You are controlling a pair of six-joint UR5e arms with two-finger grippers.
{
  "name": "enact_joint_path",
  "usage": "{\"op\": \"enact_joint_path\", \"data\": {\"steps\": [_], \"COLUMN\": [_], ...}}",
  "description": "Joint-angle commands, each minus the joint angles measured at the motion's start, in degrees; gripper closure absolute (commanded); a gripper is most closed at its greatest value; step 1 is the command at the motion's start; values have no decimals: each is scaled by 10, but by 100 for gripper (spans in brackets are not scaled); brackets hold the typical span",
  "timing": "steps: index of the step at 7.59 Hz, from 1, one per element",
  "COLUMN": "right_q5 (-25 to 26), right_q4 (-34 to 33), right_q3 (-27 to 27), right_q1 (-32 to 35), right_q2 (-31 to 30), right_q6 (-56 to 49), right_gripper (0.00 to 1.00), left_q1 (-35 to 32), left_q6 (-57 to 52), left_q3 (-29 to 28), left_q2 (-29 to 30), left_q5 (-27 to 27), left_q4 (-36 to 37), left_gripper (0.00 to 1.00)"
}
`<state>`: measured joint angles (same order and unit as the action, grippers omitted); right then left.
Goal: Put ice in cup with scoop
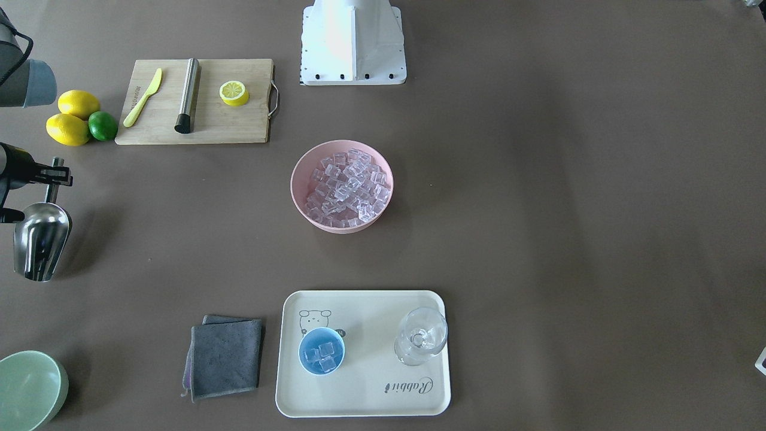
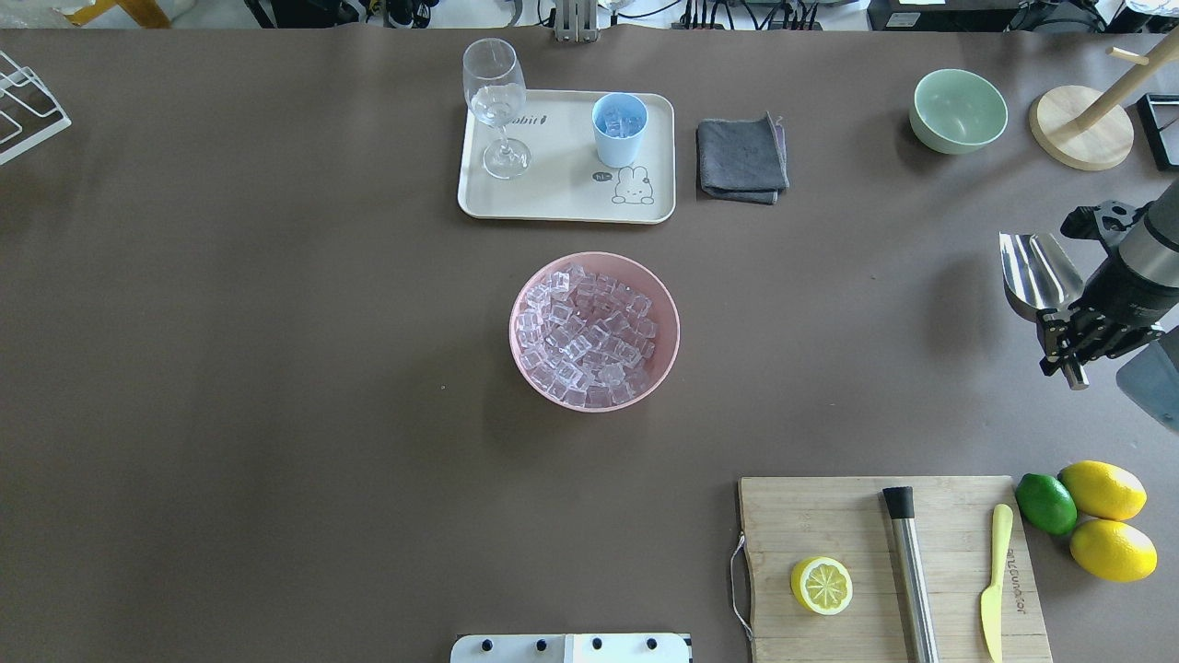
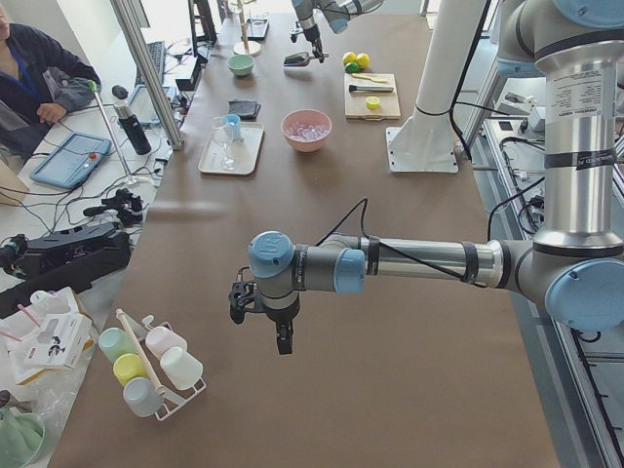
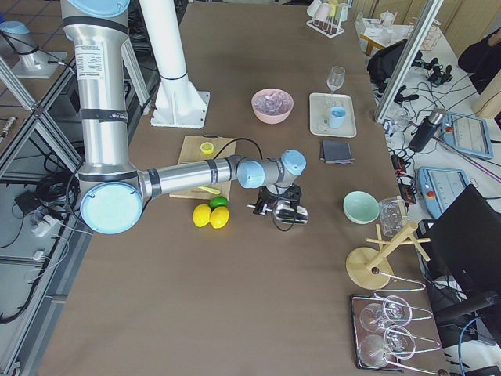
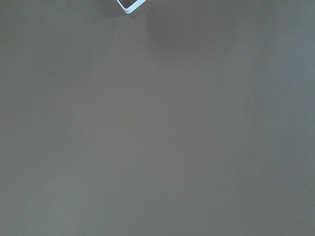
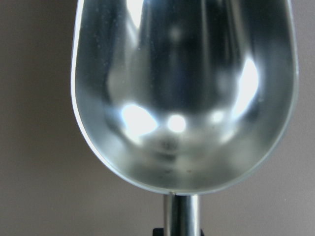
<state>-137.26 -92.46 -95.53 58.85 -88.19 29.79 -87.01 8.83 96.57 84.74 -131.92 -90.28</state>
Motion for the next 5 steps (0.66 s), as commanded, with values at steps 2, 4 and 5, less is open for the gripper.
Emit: {"op": "enact_joint_path", "data": {"steps": [2,4,5], "right_q5": [0,1,8], "right_q4": [1,33,38], "right_q3": [2,1,-6], "right_q1": [-4,-1,8], "right_q2": [3,-3,-2], "right_q6": [0,0,0], "right_gripper": [29,1,1], "left_q1": [-1,-1,0], "left_q6": [0,0,0], "left_q3": [-1,-1,0], "left_q2": [0,0,0], "left_q5": [0,1,1], "left_q4": [1,1,1], "left_gripper": [2,2,2]}}
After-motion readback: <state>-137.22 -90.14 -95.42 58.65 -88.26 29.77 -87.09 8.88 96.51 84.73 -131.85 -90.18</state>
